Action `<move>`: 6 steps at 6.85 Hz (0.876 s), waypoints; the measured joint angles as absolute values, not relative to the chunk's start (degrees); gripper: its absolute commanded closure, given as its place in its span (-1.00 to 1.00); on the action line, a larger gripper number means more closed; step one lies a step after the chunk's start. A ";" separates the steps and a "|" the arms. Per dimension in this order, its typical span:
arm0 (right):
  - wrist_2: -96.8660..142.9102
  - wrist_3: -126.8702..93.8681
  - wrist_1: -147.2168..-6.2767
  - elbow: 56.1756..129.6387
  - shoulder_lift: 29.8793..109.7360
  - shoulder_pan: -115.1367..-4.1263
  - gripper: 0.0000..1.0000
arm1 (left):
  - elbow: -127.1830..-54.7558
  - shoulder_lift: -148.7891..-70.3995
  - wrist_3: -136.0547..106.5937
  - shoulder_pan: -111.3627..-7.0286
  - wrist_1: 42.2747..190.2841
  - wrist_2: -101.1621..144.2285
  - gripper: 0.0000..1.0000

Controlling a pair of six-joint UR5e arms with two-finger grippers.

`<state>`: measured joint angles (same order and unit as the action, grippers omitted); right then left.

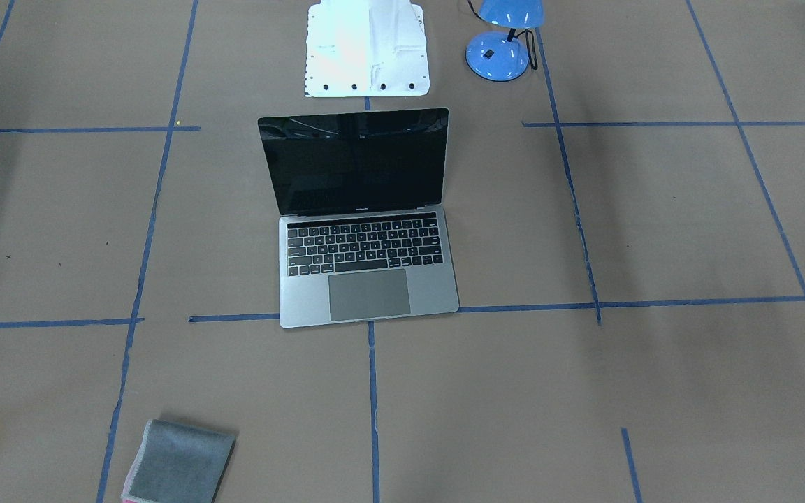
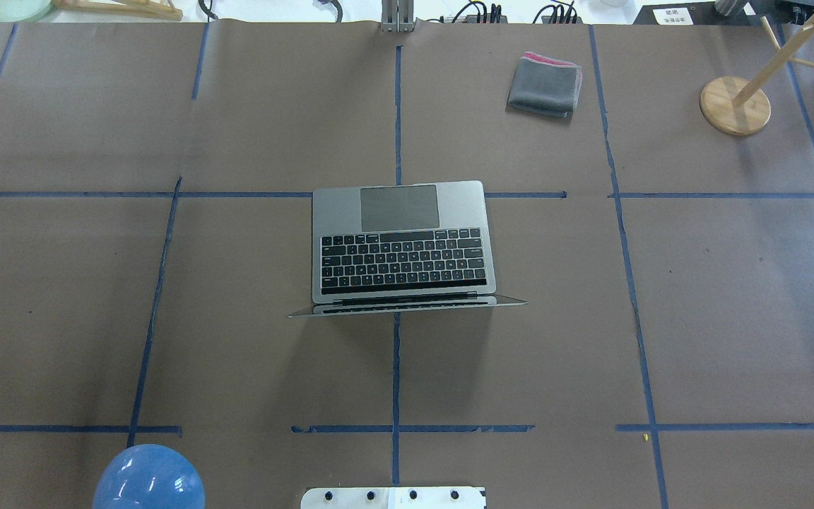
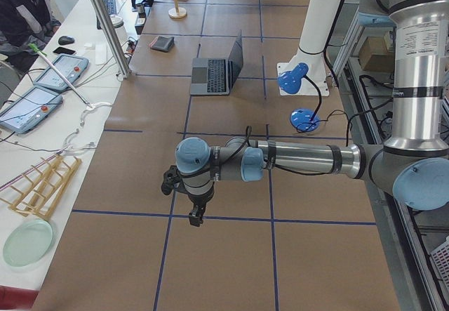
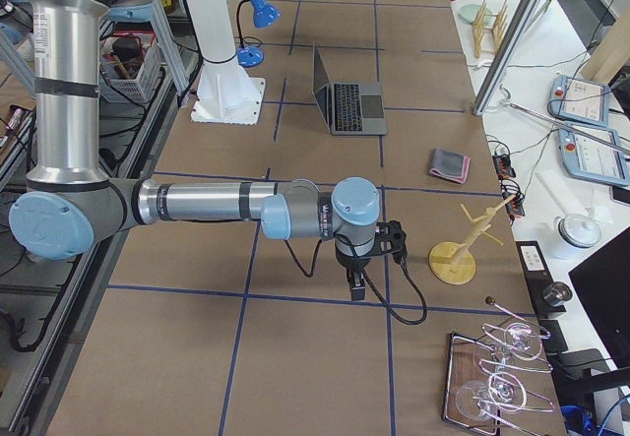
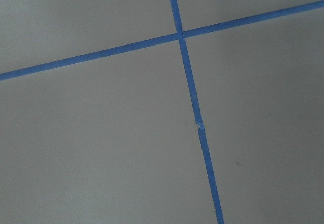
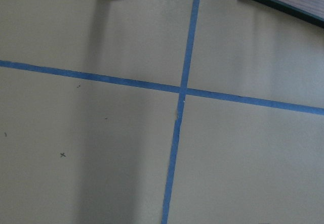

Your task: Close laptop

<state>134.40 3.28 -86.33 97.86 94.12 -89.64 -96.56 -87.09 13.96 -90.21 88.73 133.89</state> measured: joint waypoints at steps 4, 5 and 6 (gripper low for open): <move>137.27 -10.38 -85.07 105.21 93.79 -83.20 -0.97 | -96.22 -92.24 7.52 -88.19 98.16 135.34 -1.00; 137.32 -16.08 -85.02 108.76 94.00 -80.26 -0.96 | -96.43 -92.12 3.57 -85.41 101.49 136.55 -1.00; 137.31 -21.49 -84.98 111.99 94.10 -77.32 -0.96 | -96.65 -92.02 -2.34 -82.29 103.94 138.70 -1.00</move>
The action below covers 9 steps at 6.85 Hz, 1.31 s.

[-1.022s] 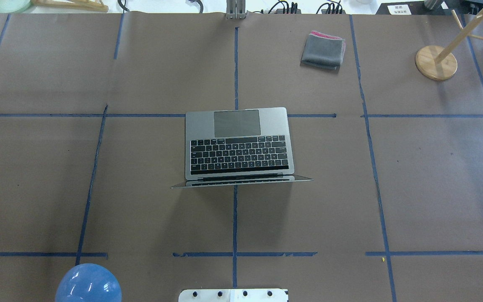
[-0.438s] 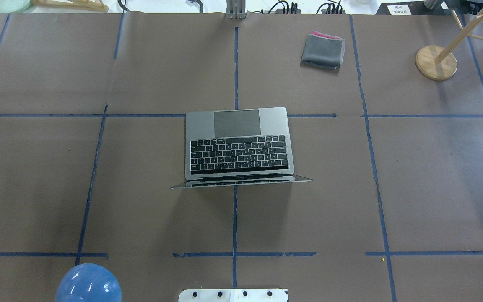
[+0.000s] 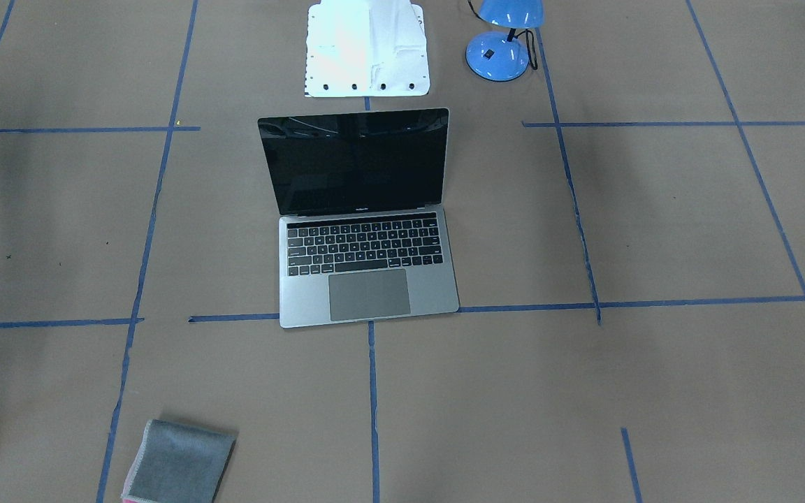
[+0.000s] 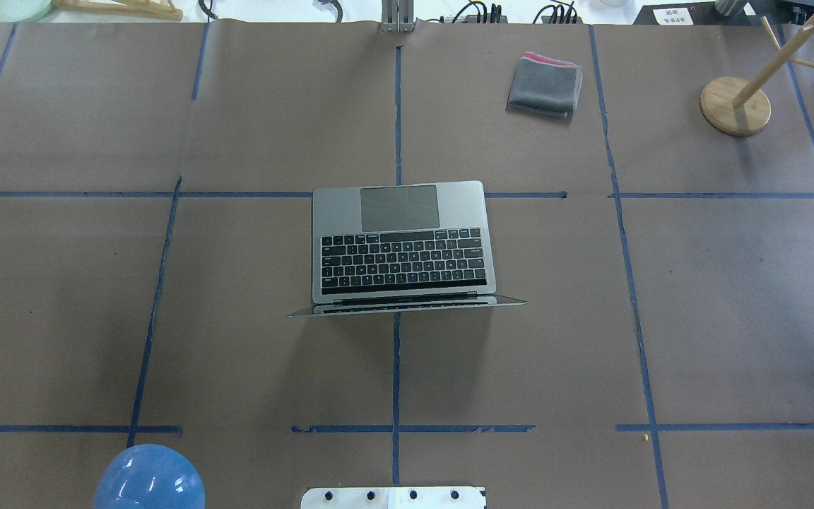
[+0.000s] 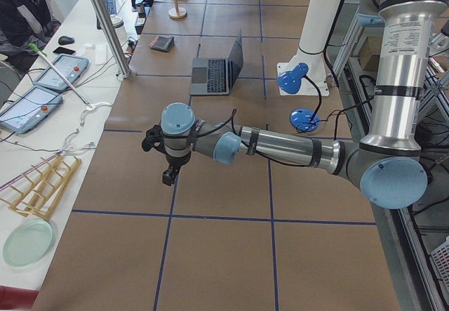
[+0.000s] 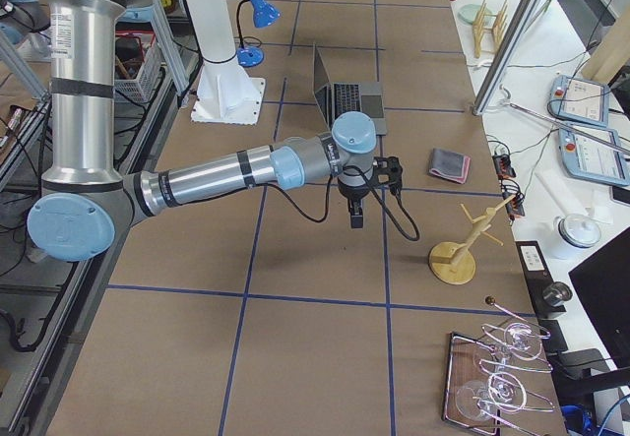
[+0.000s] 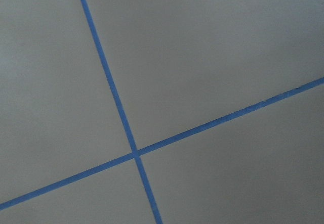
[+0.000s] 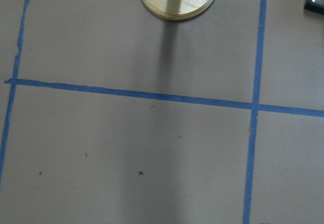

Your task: Close laptop

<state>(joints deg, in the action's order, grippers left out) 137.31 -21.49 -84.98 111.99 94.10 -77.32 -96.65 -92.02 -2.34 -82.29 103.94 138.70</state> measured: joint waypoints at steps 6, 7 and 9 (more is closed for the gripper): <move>128.24 -67.75 -54.00 119.79 97.10 -51.96 -0.90 | -102.30 -88.94 -51.65 -58.81 132.01 144.31 -1.00; 124.11 -71.39 -52.42 121.12 97.22 -46.84 -0.86 | -104.95 -89.82 -57.67 -54.49 132.63 144.14 -1.00; 117.18 -74.04 -51.68 123.95 97.70 -37.33 -0.83 | -107.37 -94.07 -65.24 -48.01 132.87 143.98 -0.98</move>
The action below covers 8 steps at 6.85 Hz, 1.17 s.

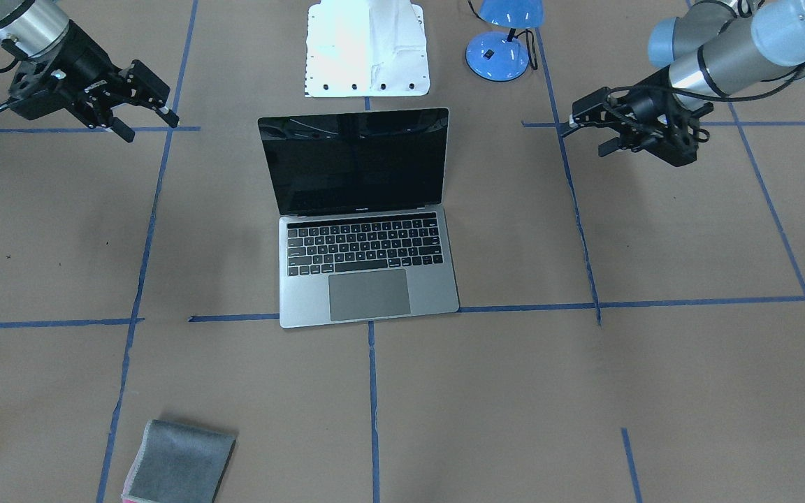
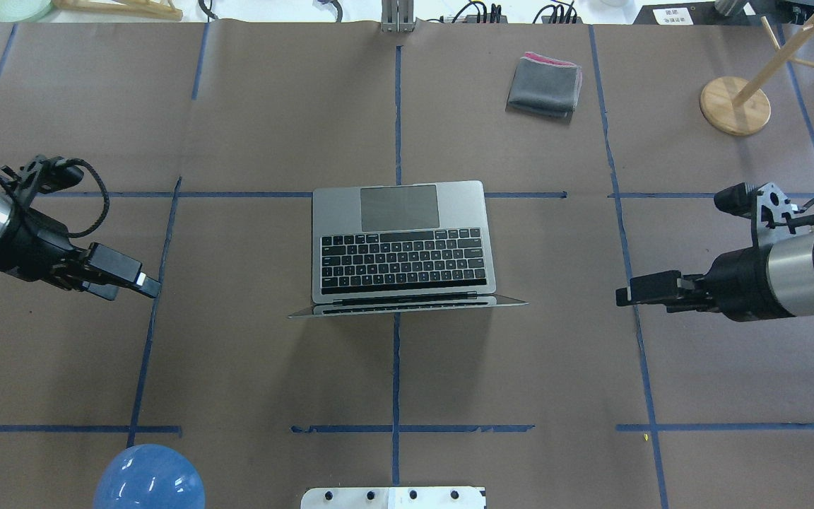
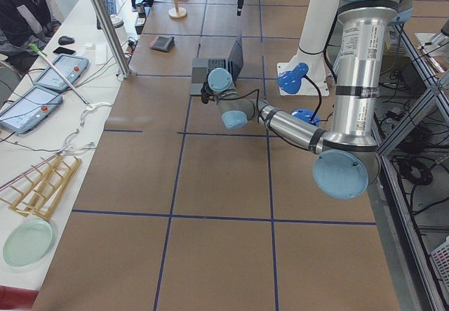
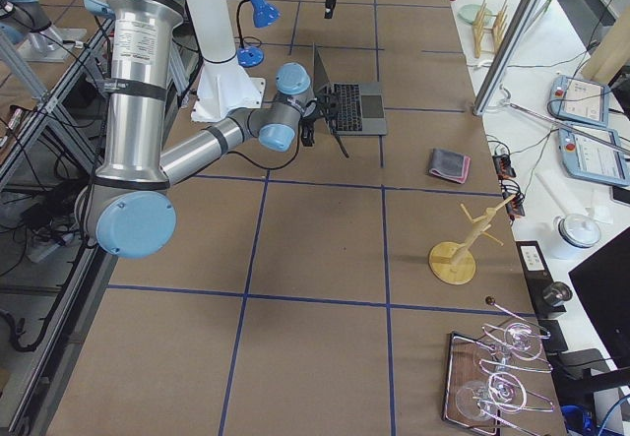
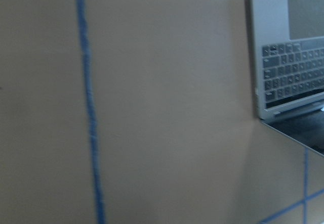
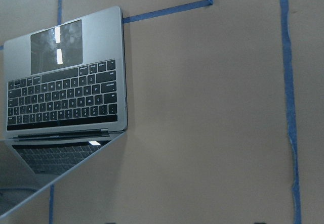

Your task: Close laptop

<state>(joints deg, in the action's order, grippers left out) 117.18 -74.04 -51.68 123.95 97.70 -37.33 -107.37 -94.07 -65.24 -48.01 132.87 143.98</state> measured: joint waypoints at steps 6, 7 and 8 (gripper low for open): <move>101.97 -78.76 -51.59 128.16 96.31 -19.20 0.40 | -107.96 -101.04 -72.07 -37.92 132.96 142.77 0.65; 101.71 -80.38 -51.63 128.31 94.84 -18.96 0.58 | -107.94 -102.47 -73.97 -36.80 132.92 141.91 0.89; 101.61 -81.27 -51.76 128.25 93.53 -18.82 0.65 | -107.95 -103.93 -75.59 -35.67 132.90 140.83 0.91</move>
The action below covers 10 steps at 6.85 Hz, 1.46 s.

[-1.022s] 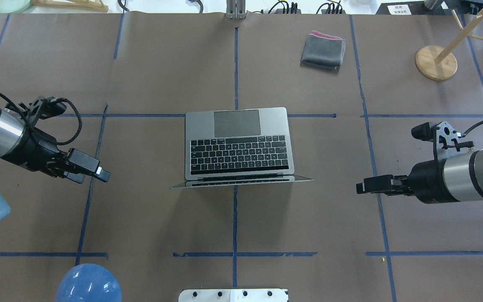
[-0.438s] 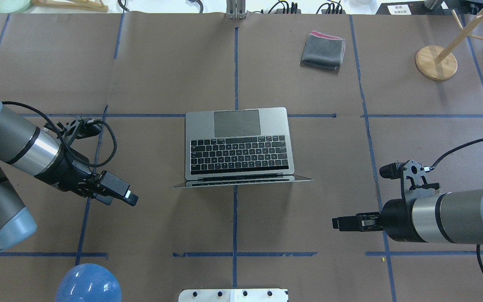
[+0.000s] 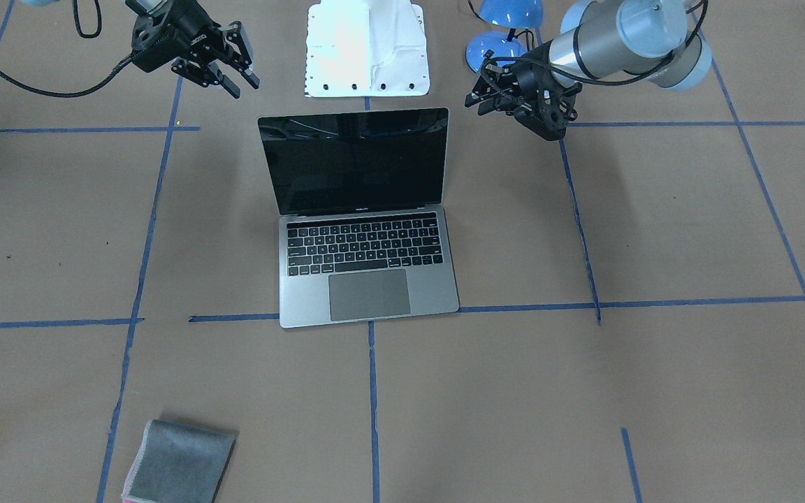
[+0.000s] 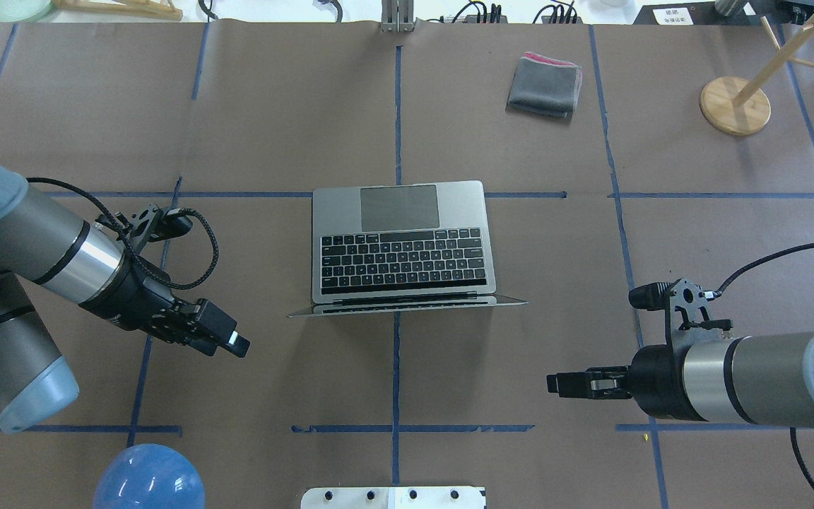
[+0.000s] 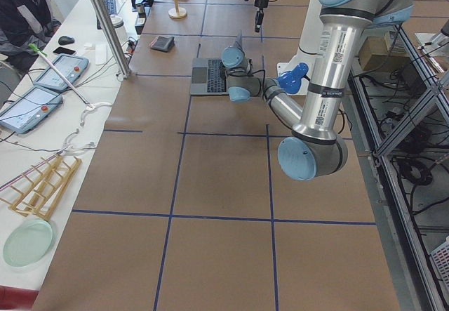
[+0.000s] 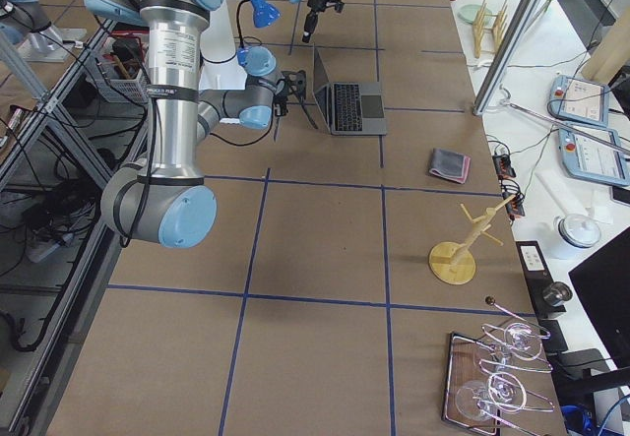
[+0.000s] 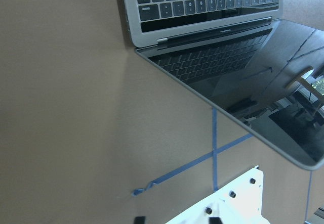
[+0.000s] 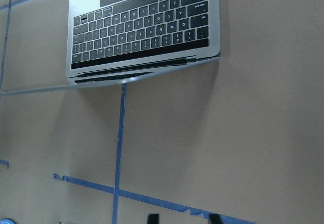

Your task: Close laptop

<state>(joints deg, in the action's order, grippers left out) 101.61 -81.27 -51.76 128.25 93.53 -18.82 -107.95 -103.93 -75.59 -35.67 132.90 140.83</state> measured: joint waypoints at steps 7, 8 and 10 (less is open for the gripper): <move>100.97 -81.65 -53.22 126.89 87.77 -20.41 0.99 | -108.00 -109.30 -81.55 -34.28 132.89 139.40 1.00; 100.91 -81.65 -53.91 126.12 86.83 -21.82 0.99 | -107.96 -109.32 -81.56 -34.31 132.87 139.27 1.00; 100.92 -81.59 -55.70 124.40 85.82 -24.20 1.00 | -107.99 -109.33 -81.56 -34.32 132.81 138.21 1.00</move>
